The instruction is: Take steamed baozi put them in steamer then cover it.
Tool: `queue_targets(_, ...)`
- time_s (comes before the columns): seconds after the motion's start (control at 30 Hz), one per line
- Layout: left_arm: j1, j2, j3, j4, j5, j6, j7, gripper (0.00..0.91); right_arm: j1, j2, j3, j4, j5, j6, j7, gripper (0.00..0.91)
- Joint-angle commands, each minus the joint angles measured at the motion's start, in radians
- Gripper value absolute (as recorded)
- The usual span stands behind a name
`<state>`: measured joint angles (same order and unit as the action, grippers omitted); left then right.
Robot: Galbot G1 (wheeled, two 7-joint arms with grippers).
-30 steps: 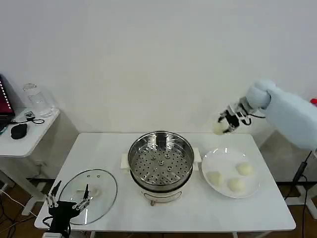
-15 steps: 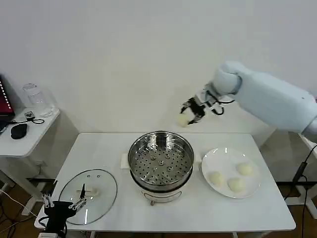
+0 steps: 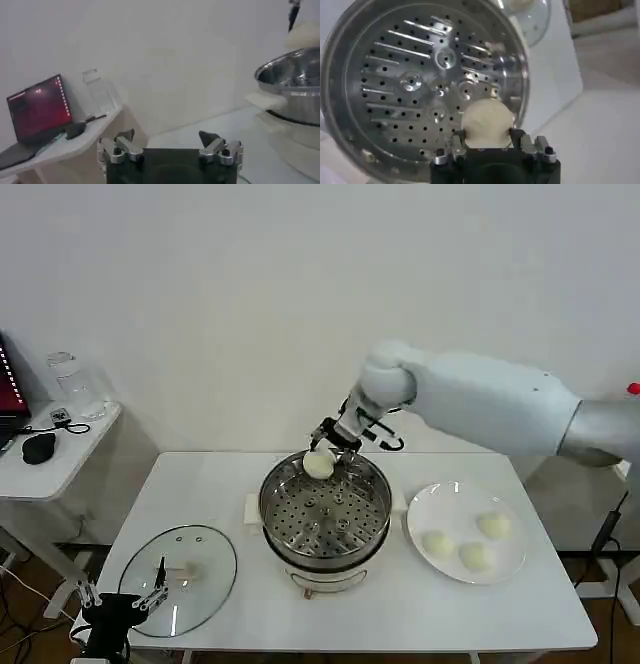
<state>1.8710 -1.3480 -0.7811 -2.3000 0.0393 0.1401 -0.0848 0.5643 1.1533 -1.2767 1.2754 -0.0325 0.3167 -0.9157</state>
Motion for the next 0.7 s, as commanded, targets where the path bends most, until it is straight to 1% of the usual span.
queue_targets(0.03, -0.003, 0.0, -0.006, 0.007, -0.004, -0.001, 0.0, 0.907, -0.076, 0.055, -0.013, -0.105, -0.204, 0.177, 0.07, 0.615)
queue_targets(0.07, -0.004, 0.0, -0.006, 0.008, -0.004, -0.001, 0.0, 0.907, -0.082, 0.059, -0.011, -0.117, -0.211, 0.184, 0.074, 0.625)
queue_targets(0.33, -0.009, -0.002, -0.003, 0.016, -0.004, -0.001, -0.001, 0.907, -0.114, 0.092, 0.013, -0.185, -0.296, 0.233, 0.098, 0.615)
queue_targets(0.43, -0.009, -0.002, -0.003, 0.016, -0.004, -0.001, -0.001, 0.907, -0.128, 0.107, 0.025, -0.22, -0.31, 0.249, 0.109, 0.625)
queue_targets(0.5, -0.009, -0.002, -0.005, 0.016, -0.006, -0.001, -0.001, 0.907, -0.139, 0.116, 0.039, -0.237, -0.354, 0.263, 0.115, 0.625)
queue_targets(0.7, -0.01, -0.002, -0.007, 0.016, -0.009, -0.001, -0.001, 0.907, -0.151, 0.123, 0.047, -0.251, -0.375, 0.275, 0.124, 0.635)
